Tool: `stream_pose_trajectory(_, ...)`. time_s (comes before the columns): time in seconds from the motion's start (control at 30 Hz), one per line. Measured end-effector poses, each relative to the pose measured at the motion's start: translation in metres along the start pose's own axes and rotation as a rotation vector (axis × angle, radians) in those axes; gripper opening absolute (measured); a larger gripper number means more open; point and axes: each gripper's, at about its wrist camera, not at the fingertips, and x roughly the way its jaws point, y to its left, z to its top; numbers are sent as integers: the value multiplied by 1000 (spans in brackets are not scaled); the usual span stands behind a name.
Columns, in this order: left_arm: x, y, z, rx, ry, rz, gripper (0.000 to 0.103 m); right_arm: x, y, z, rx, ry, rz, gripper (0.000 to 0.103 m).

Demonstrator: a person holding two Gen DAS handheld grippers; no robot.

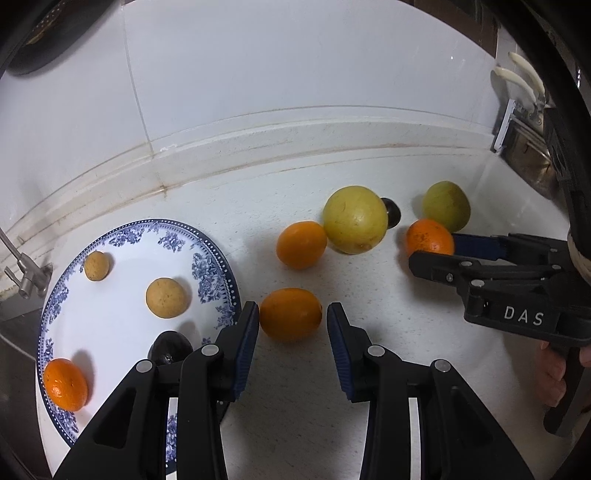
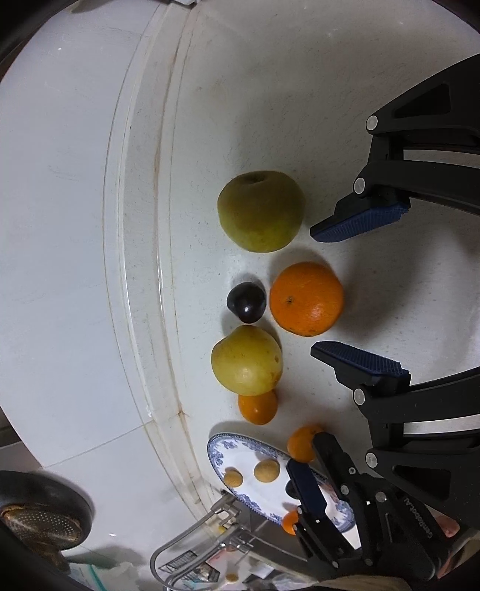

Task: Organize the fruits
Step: 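Grasp an orange with the left tool while the right tool grasps a tangerine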

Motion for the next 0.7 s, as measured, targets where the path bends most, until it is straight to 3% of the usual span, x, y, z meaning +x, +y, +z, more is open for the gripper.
stream_pose_trajectory(0.2, 4, 6, 2, -11, 1, -7, 35, 6, 2, 3, -16, 0, 1, 54)
stream_pose_trajectory(0.3, 5, 6, 3, -18, 1, -12, 35, 7, 4, 4, -30, -1, 7, 42)
stream_pose_trajectory(0.7, -16, 9, 0, -58, -39, -52, 34, -21, 20, -1, -64, -50, 13, 42)
